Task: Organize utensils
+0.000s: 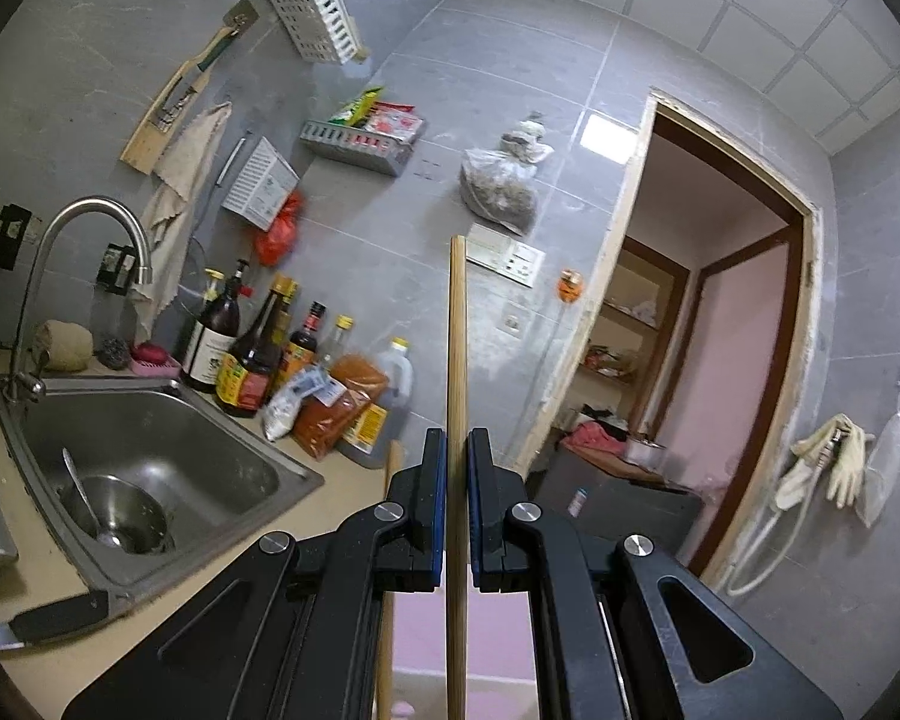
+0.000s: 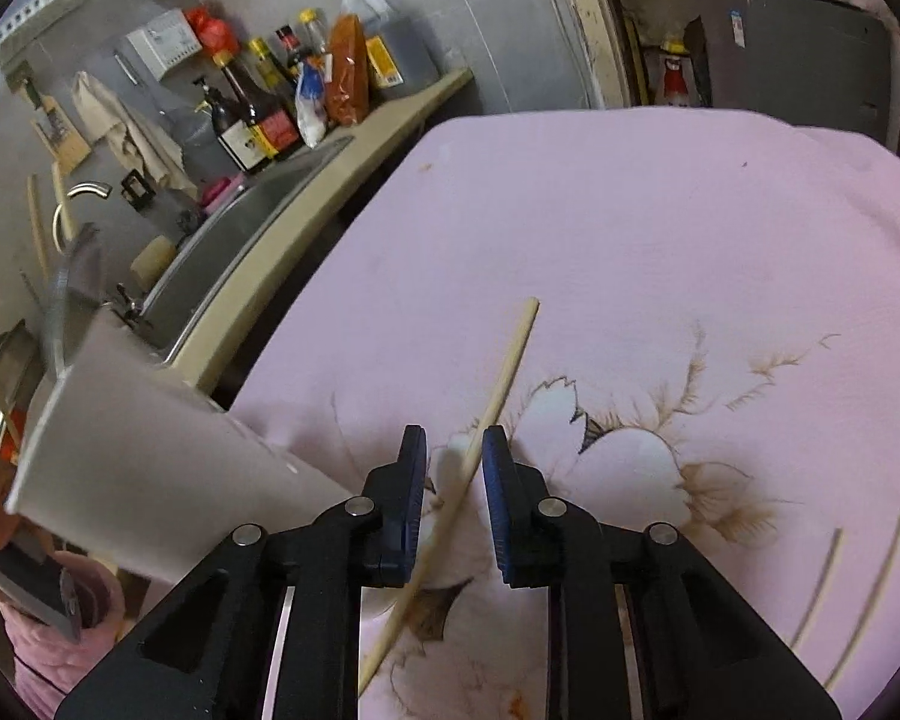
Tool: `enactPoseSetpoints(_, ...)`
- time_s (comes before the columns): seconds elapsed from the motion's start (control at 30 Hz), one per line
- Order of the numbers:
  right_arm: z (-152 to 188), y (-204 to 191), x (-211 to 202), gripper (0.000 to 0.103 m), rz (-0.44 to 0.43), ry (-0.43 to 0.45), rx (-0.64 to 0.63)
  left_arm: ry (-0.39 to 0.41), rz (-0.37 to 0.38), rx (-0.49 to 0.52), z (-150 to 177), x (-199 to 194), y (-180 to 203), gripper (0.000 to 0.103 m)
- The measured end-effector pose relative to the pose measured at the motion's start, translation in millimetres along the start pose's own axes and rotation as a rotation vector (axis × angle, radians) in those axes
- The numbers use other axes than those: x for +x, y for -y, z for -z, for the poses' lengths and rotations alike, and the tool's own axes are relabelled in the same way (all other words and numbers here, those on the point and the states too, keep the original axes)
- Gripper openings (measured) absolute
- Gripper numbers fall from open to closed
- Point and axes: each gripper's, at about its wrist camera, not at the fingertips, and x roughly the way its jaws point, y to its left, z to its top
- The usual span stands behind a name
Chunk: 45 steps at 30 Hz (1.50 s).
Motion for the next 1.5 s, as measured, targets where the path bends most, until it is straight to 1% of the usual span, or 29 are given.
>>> enactPoseSetpoints(0.07,1.4,9.4,5.9,0.017,-0.014,-0.033,0.040,0.002,-0.004,-0.006,-1.6,2.4,-4.4,0.004)
enactPoseSetpoints(0.1,2.8,12.5,10.1,0.014,-0.016,-0.050,0.051,0.005,-0.006,-0.010,-2.5,2.8,-6.1,0.004)
enactPoseSetpoints(0.13,4.6,14.0,11.2,0.010,-0.014,-0.043,0.048,0.006,-0.010,-0.014,-2.7,3.1,-6.7,0.004)
enactPoseSetpoints(0.2,4.3,12.5,9.4,0.010,-0.005,-0.045,0.031,0.010,-0.012,-0.016,-3.2,3.0,-7.4,0.004)
enactPoseSetpoints(0.37,2.4,15.2,9.8,0.007,-0.029,-0.047,0.072,0.002,-0.013,-0.018,-4.0,2.8,-8.5,0.004)
enactPoseSetpoints(0.43,4.3,17.7,5.8,0.003,-0.063,-0.039,0.101,-0.003,-0.011,-0.013,-5.3,4.2,-8.8,0.004)
enactPoseSetpoints(0.57,10.7,22.2,-13.0,0.003,-0.115,0.025,0.142,0.000,-0.005,-0.009,-9.0,6.4,-8.6,0.004)
enactPoseSetpoints(0.63,15.8,27.3,-27.1,0.003,-0.150,0.072,0.171,0.003,-0.003,-0.009,-10.4,7.1,-9.6,0.004)
enactPoseSetpoints(0.7,21.2,32.3,-45.9,0.003,-0.180,0.143,0.203,0.002,0.000,-0.013,-10.0,7.3,-9.7,0.004)
enactPoseSetpoints(0.73,23.8,31.2,-59.6,0.003,-0.175,0.202,0.192,0.001,0.002,-0.015,-8.5,7.4,-9.8,0.004)
enactPoseSetpoints(0.8,25.7,22.7,-84.1,0.003,-0.150,0.322,0.146,-0.001,-0.001,-0.011,-7.2,9.2,-9.7,0.004)
enactPoseSetpoints(0.83,26.0,15.7,-98.9,0.003,-0.160,0.392,0.124,-0.003,0.000,-0.010,-7.3,8.9,-10.0,0.004)
enactPoseSetpoints(0.9,24.5,-1.3,-120.5,0.003,-0.172,0.500,0.070,-0.007,-0.002,-0.011,-6.5,11.3,-10.4,0.004)
enactPoseSetpoints(0.93,22.8,-15.1,-132.9,0.003,-0.174,0.573,0.020,-0.009,0.000,-0.013,-6.6,12.9,-10.1,0.004)
enactPoseSetpoints(0.97,20.5,-25.2,-138.5,0.003,-0.174,0.614,-0.011,-0.007,0.001,-0.013,-7.2,13.7,-9.4,0.004)
enactPoseSetpoints(1.07,11.7,-63.5,-150.8,0.003,-0.220,0.765,-0.113,0.007,-0.001,-0.012,-5.7,13.3,-7.4,0.004)
enactPoseSetpoints(1.2,7.2,-94.3,-149.6,0.003,-0.241,0.930,-0.220,0.006,-0.009,0.002,-0.8,12.4,-5.6,0.004)
enactPoseSetpoints(1.27,5.6,-102.8,-144.7,0.003,-0.229,0.975,-0.250,0.005,-0.014,0.006,2.7,11.3,-5.7,0.004)
enactPoseSetpoints(1.33,3.4,-107.9,-133.2,0.003,-0.210,0.993,-0.265,-0.001,-0.018,0.010,6.5,11.1,-5.3,0.004)
enactPoseSetpoints(1.43,10.6,-111.0,-117.6,0.003,-0.170,0.992,-0.299,-0.018,-0.020,0.008,13.5,12.8,-6.4,0.004)
enactPoseSetpoints(1.5,12.0,-114.3,-103.9,0.003,-0.147,0.960,-0.323,-0.030,-0.020,0.005,19.7,14.1,-6.8,0.004)
